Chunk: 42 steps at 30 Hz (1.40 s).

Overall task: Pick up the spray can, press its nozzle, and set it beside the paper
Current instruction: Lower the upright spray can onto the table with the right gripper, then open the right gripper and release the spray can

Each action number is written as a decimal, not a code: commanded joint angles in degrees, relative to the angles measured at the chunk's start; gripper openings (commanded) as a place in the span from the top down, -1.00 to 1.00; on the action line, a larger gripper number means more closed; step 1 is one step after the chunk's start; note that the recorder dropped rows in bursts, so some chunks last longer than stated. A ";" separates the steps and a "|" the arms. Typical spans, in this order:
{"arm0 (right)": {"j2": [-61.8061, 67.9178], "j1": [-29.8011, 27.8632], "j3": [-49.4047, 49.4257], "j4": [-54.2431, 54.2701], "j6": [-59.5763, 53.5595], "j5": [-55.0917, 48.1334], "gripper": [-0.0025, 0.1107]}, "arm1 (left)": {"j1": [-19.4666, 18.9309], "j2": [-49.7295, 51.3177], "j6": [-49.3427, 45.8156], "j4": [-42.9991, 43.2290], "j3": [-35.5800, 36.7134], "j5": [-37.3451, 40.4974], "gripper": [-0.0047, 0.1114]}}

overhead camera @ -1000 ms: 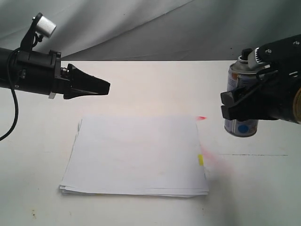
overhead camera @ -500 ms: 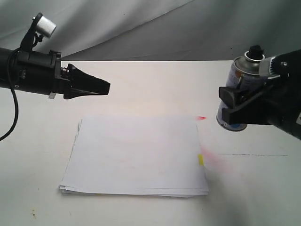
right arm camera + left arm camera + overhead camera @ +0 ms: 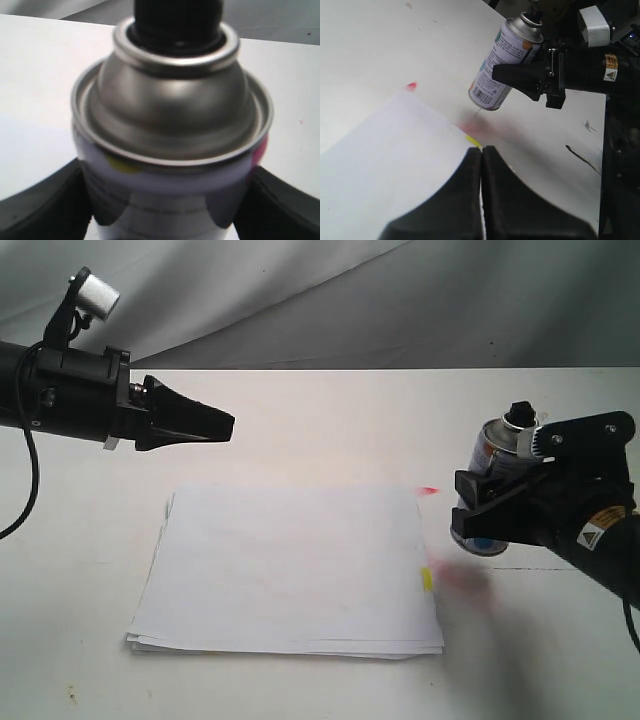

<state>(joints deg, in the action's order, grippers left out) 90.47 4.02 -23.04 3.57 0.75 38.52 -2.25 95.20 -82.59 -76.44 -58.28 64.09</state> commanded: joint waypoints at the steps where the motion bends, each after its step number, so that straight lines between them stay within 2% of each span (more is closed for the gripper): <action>1: 2.11 0.06 -0.06 -1.04 -0.75 5.62 0.96 | -0.15 -0.55 -0.46 -0.37 0.29 0.17 0.92; 12: 3.29 0.06 -0.06 -3.15 -0.75 -0.24 0.96 | -0.15 -0.55 -0.47 -0.47 0.29 0.17 0.92; 42: 3.29 0.06 -0.06 -3.57 -0.31 -6.41 0.96 | -0.15 -0.55 -0.47 -0.47 0.29 0.17 0.92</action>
<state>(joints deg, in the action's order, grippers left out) 94.12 4.02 -23.04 0.76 0.40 31.32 -2.25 95.20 -82.59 -76.44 -58.28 64.09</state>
